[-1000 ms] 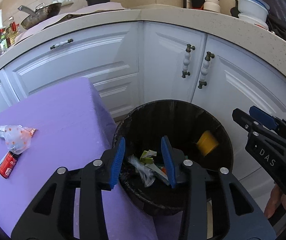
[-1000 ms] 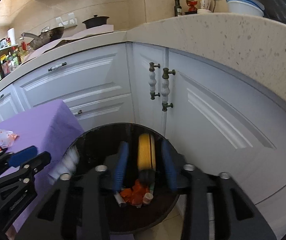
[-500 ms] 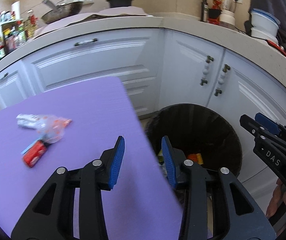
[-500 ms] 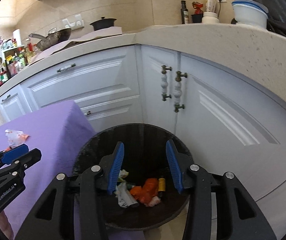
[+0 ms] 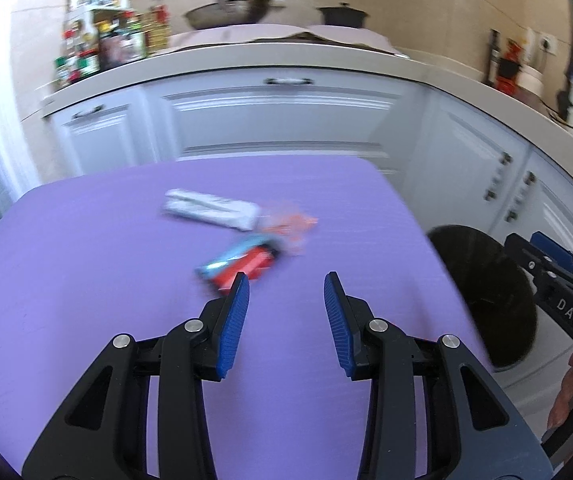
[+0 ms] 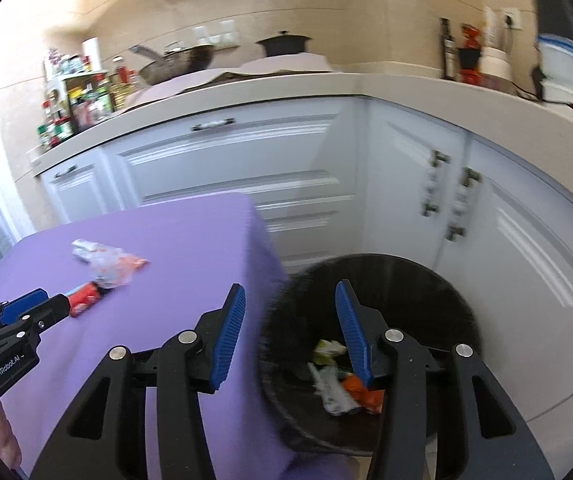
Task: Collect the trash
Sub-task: 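Move both open grippers back over the table, then grasp the clear orange-dotted plastic bag with the right gripper, then carry the clear bag over the bin with the right gripper, then grasp the red black-capped bottle with the left gripper while the right holds the bag over the bin, then carry the red bottle over the bin and open both grippers, then move the left gripper back to the table and grasp the light-blue tube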
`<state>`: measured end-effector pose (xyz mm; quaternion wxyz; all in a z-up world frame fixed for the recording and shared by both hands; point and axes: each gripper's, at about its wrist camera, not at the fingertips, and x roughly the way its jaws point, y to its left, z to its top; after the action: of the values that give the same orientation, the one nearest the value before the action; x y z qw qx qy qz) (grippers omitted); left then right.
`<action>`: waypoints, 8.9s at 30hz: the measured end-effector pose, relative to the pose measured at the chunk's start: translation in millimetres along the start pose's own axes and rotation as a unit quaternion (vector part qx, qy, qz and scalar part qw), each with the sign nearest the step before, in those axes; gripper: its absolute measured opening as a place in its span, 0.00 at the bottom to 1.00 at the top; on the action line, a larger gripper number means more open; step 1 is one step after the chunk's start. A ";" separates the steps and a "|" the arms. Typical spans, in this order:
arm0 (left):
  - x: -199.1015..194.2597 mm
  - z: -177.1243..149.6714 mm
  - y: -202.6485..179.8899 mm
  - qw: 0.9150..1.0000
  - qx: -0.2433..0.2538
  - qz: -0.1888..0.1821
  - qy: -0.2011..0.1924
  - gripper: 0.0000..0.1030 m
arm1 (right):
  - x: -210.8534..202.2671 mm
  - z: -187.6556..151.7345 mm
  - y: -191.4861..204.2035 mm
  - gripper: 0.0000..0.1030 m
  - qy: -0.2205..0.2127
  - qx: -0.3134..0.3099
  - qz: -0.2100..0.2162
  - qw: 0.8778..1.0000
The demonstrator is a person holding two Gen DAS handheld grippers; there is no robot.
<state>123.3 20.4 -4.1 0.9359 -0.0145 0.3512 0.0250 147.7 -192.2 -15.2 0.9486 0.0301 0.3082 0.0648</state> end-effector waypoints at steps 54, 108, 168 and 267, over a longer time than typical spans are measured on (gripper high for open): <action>22.7 -13.0 133.0 0.995 -0.085 0.048 0.024 0.38 | 87.6 17.1 139.2 0.12 0.089 -0.063 0.064 0.992; 58.4 6.6 5.1 0.999 0.006 -0.027 0.047 0.37 | 43.0 -11.7 -17.8 0.12 0.059 0.037 0.000 0.998; 78.0 4.4 12.7 0.995 0.071 -0.044 0.058 0.29 | 52.6 -15.2 -29.6 0.12 0.074 0.041 0.011 0.996; 56.7 12.0 16.5 0.997 0.053 0.049 0.013 0.54 | 17.2 3.0 -8.1 0.45 0.015 0.005 0.003 1.000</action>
<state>172.9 39.4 -32.5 0.9282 0.0526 0.3646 0.0522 164.1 -197.9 -23.5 0.9435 0.0351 0.3228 0.0663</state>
